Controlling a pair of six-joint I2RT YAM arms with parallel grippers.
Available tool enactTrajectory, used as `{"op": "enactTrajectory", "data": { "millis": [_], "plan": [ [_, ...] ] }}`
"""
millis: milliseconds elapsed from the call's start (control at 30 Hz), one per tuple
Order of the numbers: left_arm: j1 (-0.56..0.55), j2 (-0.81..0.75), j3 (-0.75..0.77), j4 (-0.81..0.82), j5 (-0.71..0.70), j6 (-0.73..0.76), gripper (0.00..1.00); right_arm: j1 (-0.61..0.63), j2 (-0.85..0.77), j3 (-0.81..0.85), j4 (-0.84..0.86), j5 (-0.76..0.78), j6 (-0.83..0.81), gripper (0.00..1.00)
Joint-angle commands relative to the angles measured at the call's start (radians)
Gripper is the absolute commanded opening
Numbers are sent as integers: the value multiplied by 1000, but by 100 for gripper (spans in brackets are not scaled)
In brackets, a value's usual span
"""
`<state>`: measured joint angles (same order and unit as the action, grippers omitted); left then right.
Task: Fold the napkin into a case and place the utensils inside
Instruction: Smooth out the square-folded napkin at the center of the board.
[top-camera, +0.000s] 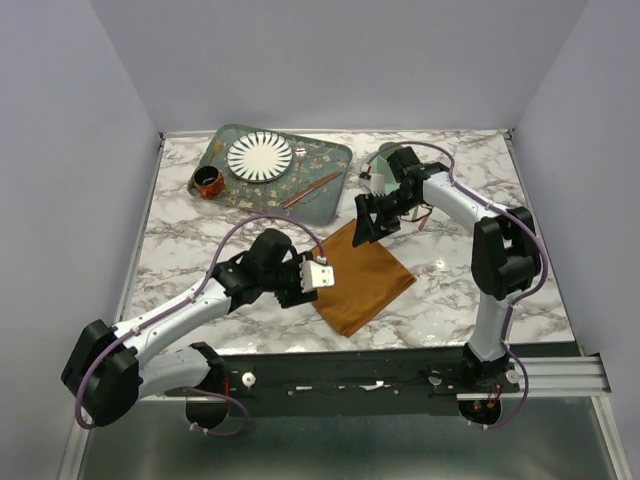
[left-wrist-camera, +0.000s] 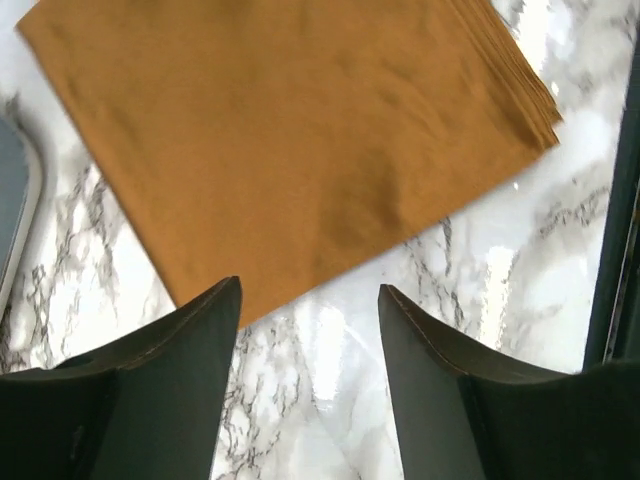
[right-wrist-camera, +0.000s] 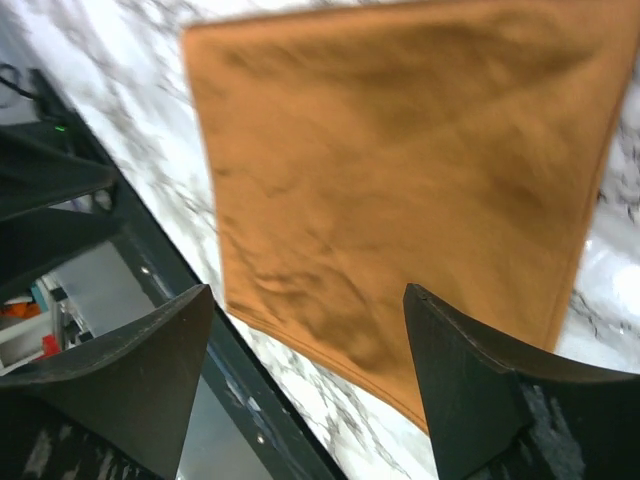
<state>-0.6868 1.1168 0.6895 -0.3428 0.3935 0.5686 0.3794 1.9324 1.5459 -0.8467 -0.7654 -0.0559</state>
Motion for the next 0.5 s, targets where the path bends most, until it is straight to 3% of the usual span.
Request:
{"op": "enactTrajectory", "data": {
  "millis": [0, 133, 467],
  "plan": [
    [-116, -57, -94, 1, 11, 255, 60, -5, 8, -84, 12, 129, -48, 83],
    [-261, -58, -149, 97, -21, 333, 44, -16, 16, -107, 28, 150, -41, 78],
    [-477, 46, -202, 232, -54, 300, 38, -53, 31, -101, 43, 161, -39, 72]
  ]
}}
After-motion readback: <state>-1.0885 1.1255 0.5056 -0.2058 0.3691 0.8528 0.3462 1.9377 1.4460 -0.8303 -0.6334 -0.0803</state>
